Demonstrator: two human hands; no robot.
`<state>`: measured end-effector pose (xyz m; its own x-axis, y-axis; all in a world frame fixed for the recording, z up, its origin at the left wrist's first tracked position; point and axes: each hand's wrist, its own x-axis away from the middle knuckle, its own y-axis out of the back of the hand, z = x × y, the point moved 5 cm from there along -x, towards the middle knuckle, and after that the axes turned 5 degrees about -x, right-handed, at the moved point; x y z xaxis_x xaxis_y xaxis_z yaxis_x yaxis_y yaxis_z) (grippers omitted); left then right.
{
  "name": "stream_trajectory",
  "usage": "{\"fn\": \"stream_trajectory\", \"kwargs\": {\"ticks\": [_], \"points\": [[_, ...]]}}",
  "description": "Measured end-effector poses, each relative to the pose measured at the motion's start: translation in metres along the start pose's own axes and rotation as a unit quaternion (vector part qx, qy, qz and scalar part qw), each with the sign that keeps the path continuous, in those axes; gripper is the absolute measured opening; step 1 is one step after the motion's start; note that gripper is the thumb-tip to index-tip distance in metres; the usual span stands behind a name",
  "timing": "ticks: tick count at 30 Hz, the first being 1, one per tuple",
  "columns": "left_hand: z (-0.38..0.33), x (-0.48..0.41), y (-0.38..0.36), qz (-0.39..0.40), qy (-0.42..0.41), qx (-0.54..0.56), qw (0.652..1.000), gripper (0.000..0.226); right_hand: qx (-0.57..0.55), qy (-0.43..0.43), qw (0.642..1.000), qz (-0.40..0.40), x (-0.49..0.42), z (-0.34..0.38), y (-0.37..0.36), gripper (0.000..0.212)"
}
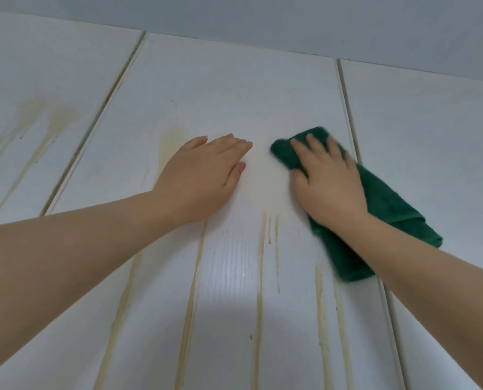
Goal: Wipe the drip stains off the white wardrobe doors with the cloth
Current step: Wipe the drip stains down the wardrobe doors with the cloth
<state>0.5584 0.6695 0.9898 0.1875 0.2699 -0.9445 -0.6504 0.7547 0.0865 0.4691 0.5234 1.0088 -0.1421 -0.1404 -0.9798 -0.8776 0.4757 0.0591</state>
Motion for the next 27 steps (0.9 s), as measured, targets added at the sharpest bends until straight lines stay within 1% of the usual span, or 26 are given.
{"fn": "stream_trajectory", "kwargs": {"ticks": [2,3,4,5,6,8,9,10,11,12,13,15,16,17,18,19,21,22,23,24,25,26,27], "points": [[-0.002,-0.002,0.002,-0.009,-0.004,0.003,1.0,0.047,-0.007,0.129,0.991,0.019,0.036,0.019,-0.004,0.06],[-0.003,-0.002,0.002,-0.014,-0.008,0.002,1.0,0.047,-0.014,0.178,0.983,0.042,0.047,0.022,-0.003,0.061],[-0.005,-0.003,0.001,-0.015,-0.012,0.0,1.0,0.047,-0.016,0.205,0.977,0.06,0.048,0.017,-0.001,0.061],[-0.007,-0.003,0.0,-0.014,-0.015,-0.002,1.0,0.047,-0.015,0.195,0.979,0.064,0.039,0.007,0.001,0.06],[-0.01,-0.004,-0.002,-0.013,-0.015,-0.002,1.0,0.047,-0.008,0.148,0.987,0.059,0.025,-0.006,0.002,0.057],[-0.015,-0.005,-0.004,-0.012,-0.007,-0.002,1.0,0.047,-0.003,-0.003,1.0,0.012,-0.005,-0.029,0.007,0.052],[-0.018,-0.005,-0.005,-0.011,-0.008,-0.003,1.0,0.048,-0.006,-0.063,0.998,-0.012,-0.012,-0.031,0.008,0.052],[-0.02,-0.007,-0.005,-0.012,-0.012,-0.001,1.0,0.047,-0.007,-0.095,0.995,-0.027,-0.014,-0.027,0.008,0.053],[-0.023,-0.008,-0.004,-0.016,-0.015,0.004,1.0,0.047,-0.001,-0.096,0.995,-0.024,-0.01,-0.018,0.006,0.053],[-0.024,-0.01,-0.003,-0.023,-0.017,0.009,1.0,0.047,0.0,-0.065,0.998,-0.014,-0.002,-0.007,0.002,0.053],[-0.025,-0.013,-0.002,-0.032,-0.02,0.013,0.999,0.046,0.0,-0.009,1.0,0.005,0.009,0.004,-0.001,0.055],[-0.025,-0.014,0.0,-0.044,-0.023,0.006,0.999,0.046,0.0,0.115,0.992,0.046,0.029,0.016,0.0,0.068],[-0.025,-0.014,0.0,-0.048,-0.022,0.002,0.999,0.047,-0.005,0.138,0.989,0.059,0.028,0.011,0.005,0.071],[-0.023,-0.012,0.0,-0.047,-0.018,0.001,0.999,0.047,-0.01,0.127,0.99,0.057,0.02,0.0,0.01,0.067],[-0.02,-0.009,0.0,-0.047,-0.011,0.004,0.999,0.048,-0.011,0.09,0.995,0.042,0.009,-0.014,0.013,0.059],[-0.016,-0.004,0.0,-0.051,-0.004,0.003,0.999,0.049,-0.009,0.03,0.999,0.023,-0.002,-0.027,0.014,0.052],[-0.006,0.003,0.002,-0.069,0.011,-0.01,0.997,0.058,-0.013,-0.081,0.997,-0.007,-0.014,-0.03,0.014,0.049],[0.001,0.006,0.001,-0.07,0.022,-0.017,0.997,0.061,-0.023,-0.11,0.994,-0.013,-0.015,-0.02,0.01,0.05],[0.009,0.007,-0.001,-0.072,0.032,-0.022,0.997,0.061,-0.026,-0.107,0.994,-0.012,-0.013,-0.004,0.005,0.05],[0.017,0.008,-0.003,-0.069,0.039,-0.031,0.996,0.061,-0.023,-0.068,0.997,-0.006,-0.009,0.018,-0.002,0.05],[0.023,0.01,-0.004,-0.068,0.04,-0.041,0.996,0.062,-0.019,-0.007,1.0,0.006,-0.002,0.039,-0.008,0.05],[0.029,0.013,-0.004,-0.072,0.036,-0.056,0.995,0.064,-0.02,0.056,0.998,0.017,0.003,0.056,-0.012,0.05],[0.035,0.014,-0.004,-0.076,0.032,-0.072,0.994,0.067,-0.025,0.099,0.994,0.026,0.003,0.063,-0.012,0.049]]}}
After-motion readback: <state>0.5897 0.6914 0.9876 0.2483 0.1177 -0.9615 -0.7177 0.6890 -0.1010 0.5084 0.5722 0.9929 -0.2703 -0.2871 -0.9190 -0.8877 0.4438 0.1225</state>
